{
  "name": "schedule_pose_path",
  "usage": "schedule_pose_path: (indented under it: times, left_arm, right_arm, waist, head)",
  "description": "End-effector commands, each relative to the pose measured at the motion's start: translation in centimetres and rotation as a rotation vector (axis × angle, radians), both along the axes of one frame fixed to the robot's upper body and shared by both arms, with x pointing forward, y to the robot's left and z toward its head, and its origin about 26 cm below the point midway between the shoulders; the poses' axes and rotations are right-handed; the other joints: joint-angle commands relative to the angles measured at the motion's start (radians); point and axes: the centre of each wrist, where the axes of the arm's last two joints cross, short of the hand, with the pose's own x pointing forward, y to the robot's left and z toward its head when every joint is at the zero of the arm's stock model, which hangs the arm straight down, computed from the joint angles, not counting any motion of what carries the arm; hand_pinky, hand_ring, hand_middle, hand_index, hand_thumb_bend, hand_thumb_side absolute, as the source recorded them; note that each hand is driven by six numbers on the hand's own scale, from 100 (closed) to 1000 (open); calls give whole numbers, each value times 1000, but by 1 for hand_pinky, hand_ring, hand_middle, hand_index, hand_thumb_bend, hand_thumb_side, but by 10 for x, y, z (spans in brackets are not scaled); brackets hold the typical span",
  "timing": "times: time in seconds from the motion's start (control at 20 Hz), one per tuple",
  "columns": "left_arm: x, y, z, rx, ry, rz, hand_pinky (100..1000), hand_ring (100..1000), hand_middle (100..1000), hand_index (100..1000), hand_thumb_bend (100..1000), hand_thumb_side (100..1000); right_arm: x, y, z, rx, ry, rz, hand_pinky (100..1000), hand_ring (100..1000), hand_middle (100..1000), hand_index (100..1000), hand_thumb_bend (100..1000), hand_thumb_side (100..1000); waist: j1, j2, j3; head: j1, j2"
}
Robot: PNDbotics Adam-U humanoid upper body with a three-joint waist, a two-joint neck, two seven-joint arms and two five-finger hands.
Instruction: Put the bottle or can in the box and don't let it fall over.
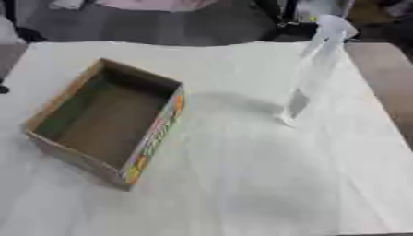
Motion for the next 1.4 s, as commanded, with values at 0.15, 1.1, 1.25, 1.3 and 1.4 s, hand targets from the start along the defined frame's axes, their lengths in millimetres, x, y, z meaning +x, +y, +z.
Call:
schedule_pose_path:
  times: [0.15,1.1,1.25,1.3,1.4]
  left_arm:
    - [-3,3,11,31,-29,2,613,599,594,830,135,785]
    - [-3,4,11,51,-34,12,613,598,594,830,132,784]
    - [-4,5,11,54,-37,15,613,598,594,830,130,785]
    - [-4,5,11,55,-37,15,613,598,594,830,130,785]
    - [-4,6,11,58,-38,16,613,598,594,830,129,784]
  right_arm:
    - [-6,-8,18,-108,-52,-7,923,939,996,909,464,434]
    - [-24,-38,42,-635,-80,-10,892,935,971,899,429,440]
    - [-26,-41,46,-734,-50,-4,888,934,968,896,429,443]
    - [-27,-42,47,-758,-44,-3,888,933,968,896,429,443]
    - [-28,-44,51,-816,-24,2,883,930,963,894,427,449]
  waist:
    - [-4,-14,-3]
    - [-9,-11,-6]
    - [-6,-10,-7]
    - [-5,-10,-7]
    - [-4,-11,-9]
  head:
    - [-2,2]
    - [-2,-4]
    - [0,-4]
    - [1,-4]
    - [3,-4]
